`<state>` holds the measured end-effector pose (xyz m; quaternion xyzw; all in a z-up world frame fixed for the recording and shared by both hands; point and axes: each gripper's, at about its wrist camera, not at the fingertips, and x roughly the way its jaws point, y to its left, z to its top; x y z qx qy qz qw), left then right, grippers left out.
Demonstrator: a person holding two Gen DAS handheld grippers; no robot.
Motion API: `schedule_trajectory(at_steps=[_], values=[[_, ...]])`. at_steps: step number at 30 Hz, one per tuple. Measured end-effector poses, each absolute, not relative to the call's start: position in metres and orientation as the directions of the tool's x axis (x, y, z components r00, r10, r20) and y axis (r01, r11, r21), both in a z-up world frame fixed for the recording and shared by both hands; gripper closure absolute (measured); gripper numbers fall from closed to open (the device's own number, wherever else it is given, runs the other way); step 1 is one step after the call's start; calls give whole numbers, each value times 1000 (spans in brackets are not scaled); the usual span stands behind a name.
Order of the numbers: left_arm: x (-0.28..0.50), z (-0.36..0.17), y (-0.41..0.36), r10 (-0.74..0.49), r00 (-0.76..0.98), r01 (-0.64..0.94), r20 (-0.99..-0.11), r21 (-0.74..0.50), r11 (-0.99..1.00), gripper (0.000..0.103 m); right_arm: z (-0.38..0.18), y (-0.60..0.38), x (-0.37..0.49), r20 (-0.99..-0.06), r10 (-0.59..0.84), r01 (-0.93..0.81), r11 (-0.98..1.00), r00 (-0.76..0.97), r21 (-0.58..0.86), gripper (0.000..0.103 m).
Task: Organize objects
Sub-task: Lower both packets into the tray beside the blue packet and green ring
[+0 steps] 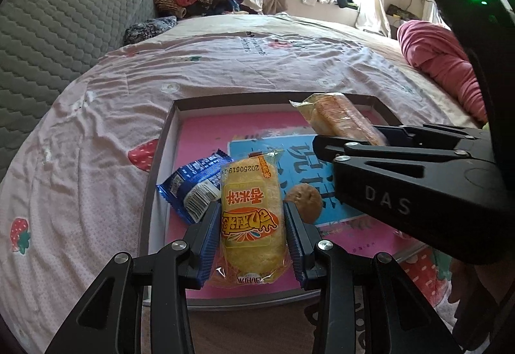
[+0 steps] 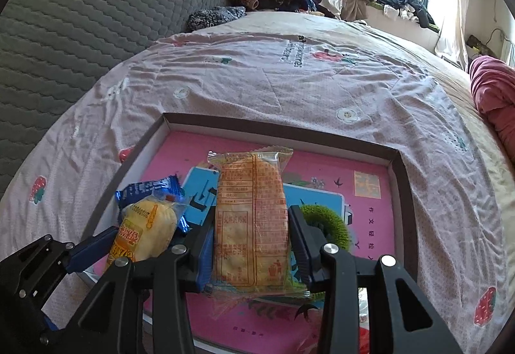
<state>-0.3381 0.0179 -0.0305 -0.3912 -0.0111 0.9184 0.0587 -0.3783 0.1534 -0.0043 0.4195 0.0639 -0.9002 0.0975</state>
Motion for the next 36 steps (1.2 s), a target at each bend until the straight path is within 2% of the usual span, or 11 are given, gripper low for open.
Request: schedule_trajectory(at_steps=[36], values=[[-340, -45, 33, 116, -672, -107, -732, -60, -992, 61, -33, 174, -396, -819, -99, 201, -979, -566, -21, 61]])
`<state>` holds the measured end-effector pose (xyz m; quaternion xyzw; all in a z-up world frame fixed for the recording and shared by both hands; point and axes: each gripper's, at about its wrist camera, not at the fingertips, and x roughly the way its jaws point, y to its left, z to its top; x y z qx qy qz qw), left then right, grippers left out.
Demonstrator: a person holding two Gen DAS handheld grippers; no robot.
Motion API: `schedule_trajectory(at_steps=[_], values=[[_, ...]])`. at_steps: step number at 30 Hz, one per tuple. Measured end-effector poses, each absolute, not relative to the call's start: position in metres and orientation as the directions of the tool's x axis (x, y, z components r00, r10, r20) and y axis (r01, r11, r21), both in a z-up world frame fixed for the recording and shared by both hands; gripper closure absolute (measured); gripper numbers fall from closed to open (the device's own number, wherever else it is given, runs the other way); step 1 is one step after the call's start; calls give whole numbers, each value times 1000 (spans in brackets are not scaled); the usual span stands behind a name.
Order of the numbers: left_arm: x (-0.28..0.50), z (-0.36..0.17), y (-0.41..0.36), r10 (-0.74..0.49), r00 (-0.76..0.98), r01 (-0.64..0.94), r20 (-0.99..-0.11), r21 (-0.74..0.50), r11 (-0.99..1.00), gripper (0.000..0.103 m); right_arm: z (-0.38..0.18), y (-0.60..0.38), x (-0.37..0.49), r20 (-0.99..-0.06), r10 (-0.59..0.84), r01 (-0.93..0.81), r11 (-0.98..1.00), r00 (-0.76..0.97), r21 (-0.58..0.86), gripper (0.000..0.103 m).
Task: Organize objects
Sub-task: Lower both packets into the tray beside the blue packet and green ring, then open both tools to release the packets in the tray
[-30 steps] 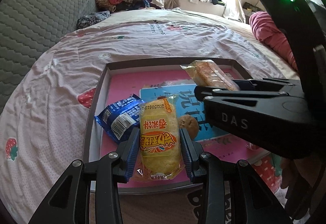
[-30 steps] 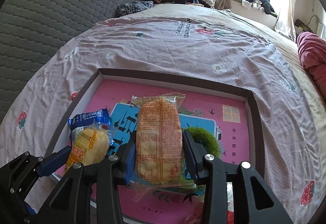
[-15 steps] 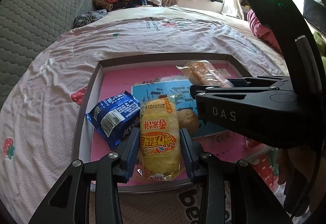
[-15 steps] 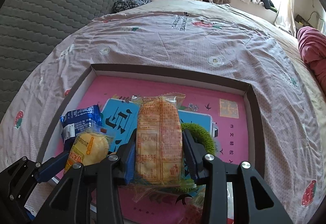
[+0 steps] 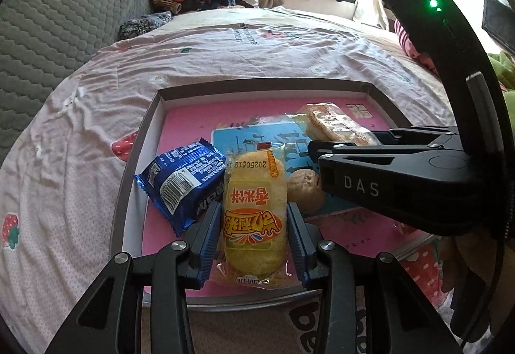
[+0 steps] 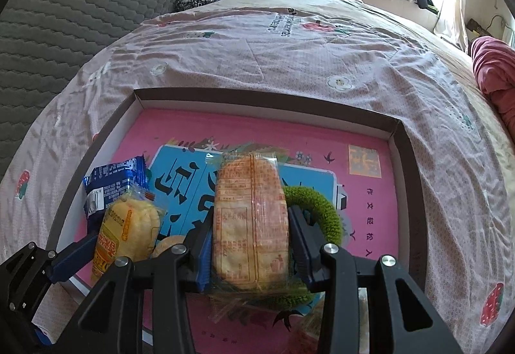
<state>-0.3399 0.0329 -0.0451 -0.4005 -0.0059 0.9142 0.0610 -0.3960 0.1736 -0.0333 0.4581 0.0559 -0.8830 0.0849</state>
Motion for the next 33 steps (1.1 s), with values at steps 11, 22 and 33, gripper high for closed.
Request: schedule_trajectory(at_steps=[11, 22, 33], values=[[-340, -47, 26, 113, -665, -95, -739, -67, -993, 54, -33, 174, -396, -822, -99, 198, -980, -561, -17, 61], [-336, -48, 23, 115, -660, -90, -743, -73, -993, 43, -27, 177, -390, -821, -101, 192, -981, -562, -11, 54], [-330, -45, 22, 105, -663, -88, -741, -61, -994, 26, -15, 178, -383, -815, -91, 188, -982, -572, -22, 47]])
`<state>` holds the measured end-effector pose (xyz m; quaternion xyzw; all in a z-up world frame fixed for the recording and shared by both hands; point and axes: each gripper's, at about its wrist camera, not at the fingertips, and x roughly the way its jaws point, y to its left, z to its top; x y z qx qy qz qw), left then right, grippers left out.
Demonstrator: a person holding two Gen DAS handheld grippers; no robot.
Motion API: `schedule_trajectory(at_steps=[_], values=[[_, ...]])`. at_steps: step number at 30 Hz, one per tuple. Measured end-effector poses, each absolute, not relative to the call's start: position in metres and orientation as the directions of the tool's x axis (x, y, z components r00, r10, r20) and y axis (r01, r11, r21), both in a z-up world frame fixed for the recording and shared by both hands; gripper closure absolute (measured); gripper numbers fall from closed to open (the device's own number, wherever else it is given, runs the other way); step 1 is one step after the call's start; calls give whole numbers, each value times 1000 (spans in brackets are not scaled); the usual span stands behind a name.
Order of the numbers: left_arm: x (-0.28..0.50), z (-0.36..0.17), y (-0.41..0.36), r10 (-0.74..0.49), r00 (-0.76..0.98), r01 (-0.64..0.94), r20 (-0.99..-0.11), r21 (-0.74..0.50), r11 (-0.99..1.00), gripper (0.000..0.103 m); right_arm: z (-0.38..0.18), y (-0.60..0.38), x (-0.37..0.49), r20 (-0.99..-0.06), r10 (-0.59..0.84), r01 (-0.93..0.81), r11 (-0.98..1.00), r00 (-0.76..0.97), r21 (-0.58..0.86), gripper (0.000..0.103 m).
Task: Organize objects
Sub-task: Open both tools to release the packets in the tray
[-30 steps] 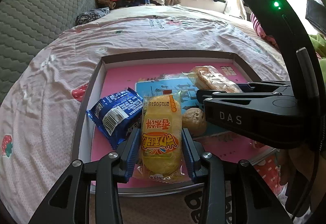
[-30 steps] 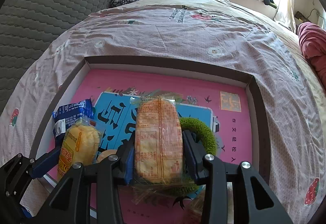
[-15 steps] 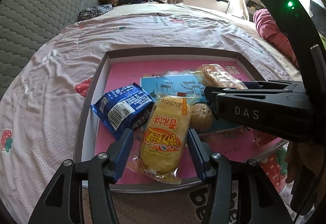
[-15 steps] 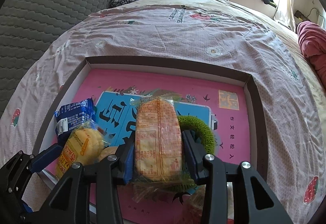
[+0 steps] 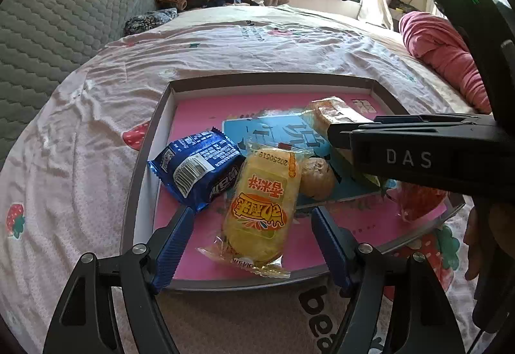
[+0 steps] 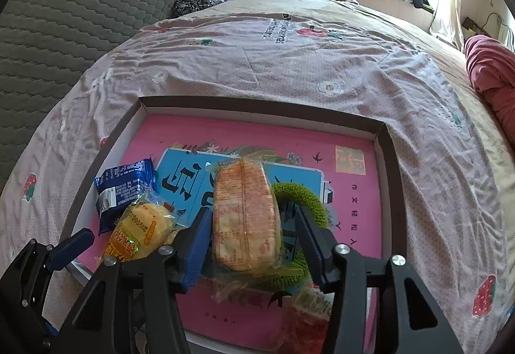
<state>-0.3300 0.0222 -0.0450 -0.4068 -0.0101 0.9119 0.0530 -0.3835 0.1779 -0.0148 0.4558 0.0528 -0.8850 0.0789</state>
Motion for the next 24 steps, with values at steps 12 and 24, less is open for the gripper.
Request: schedule_trajectory(at_steps=[12, 24], values=[[-322, -41, 16, 65, -659, -58, -750, -36, -998, 22, -6, 182, -374, -814, -106, 174, -985, -571, 6, 30], [-305, -23, 7, 59, -672, -38, -738, -45, -998, 20, 22, 180, -356, -794, -98, 167, -986, -600, -5, 20]])
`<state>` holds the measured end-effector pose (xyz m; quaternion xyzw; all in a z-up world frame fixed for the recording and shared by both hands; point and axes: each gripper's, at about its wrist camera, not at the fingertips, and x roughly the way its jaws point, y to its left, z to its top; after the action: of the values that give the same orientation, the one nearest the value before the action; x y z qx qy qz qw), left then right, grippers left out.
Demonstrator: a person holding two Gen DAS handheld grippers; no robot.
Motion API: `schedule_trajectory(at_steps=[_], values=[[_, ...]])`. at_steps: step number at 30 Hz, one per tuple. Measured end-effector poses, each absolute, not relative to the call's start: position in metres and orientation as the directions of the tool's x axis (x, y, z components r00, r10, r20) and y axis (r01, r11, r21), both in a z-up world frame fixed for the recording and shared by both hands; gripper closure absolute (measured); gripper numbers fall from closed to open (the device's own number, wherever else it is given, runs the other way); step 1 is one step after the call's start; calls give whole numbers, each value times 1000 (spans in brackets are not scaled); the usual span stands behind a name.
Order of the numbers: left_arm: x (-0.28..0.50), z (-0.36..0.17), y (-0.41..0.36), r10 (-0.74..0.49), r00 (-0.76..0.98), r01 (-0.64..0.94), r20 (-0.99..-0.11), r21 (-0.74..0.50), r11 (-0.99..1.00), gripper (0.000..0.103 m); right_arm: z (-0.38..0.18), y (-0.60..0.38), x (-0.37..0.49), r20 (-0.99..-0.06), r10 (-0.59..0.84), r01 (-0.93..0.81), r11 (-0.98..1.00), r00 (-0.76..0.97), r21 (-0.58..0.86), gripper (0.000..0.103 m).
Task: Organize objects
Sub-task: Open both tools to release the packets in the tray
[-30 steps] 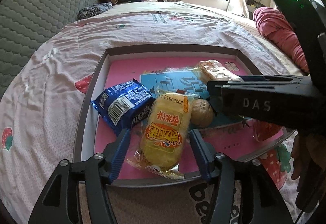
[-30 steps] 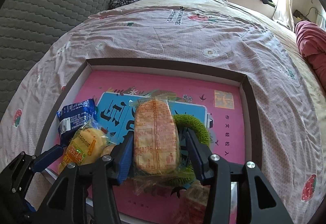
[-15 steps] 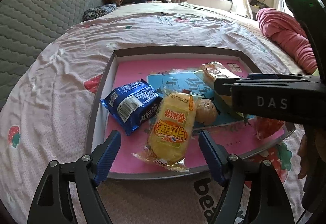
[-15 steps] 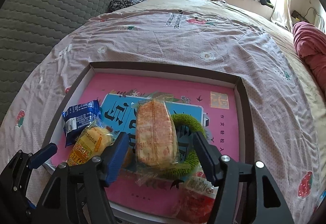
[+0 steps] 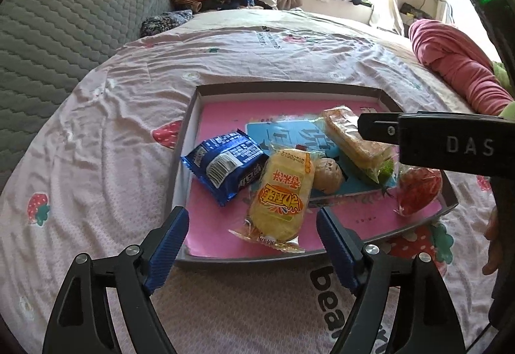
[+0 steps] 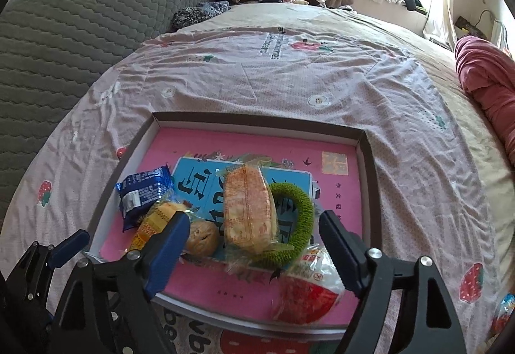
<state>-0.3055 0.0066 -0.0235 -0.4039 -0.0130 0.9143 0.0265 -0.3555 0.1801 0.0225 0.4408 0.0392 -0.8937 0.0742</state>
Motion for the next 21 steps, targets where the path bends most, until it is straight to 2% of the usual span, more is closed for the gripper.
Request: schedule_trajectory(at_steps=[10, 11, 13, 14, 17, 21], values=[[-287, -2, -2, 46, -672, -12, -739, -50, -999, 19, 55, 177, -331, -768, -110, 179, -984, -631, -6, 18], [-284, 0, -4, 42, -675, -7, -737, -52, -999, 18, 59, 176, -327, -764, -111, 180, -984, -635, -6, 18], [-278, 7, -7, 34, -684, 5, -729, -52, -999, 2, 67, 176, -320, -755, -114, 181, -983, -645, -6, 18], [-275, 9, -8, 31, -691, 9, -722, -51, -999, 0, 71, 176, -316, -751, -114, 181, -983, -651, -7, 18], [-262, 21, -13, 32, -722, 17, -691, -64, -998, 0, 80, 176, -304, -740, -120, 186, -983, -662, -7, 18], [-252, 30, -16, 29, -720, 24, -694, -67, -997, 0, 87, 175, -291, -735, -123, 189, -982, -666, -6, 17]])
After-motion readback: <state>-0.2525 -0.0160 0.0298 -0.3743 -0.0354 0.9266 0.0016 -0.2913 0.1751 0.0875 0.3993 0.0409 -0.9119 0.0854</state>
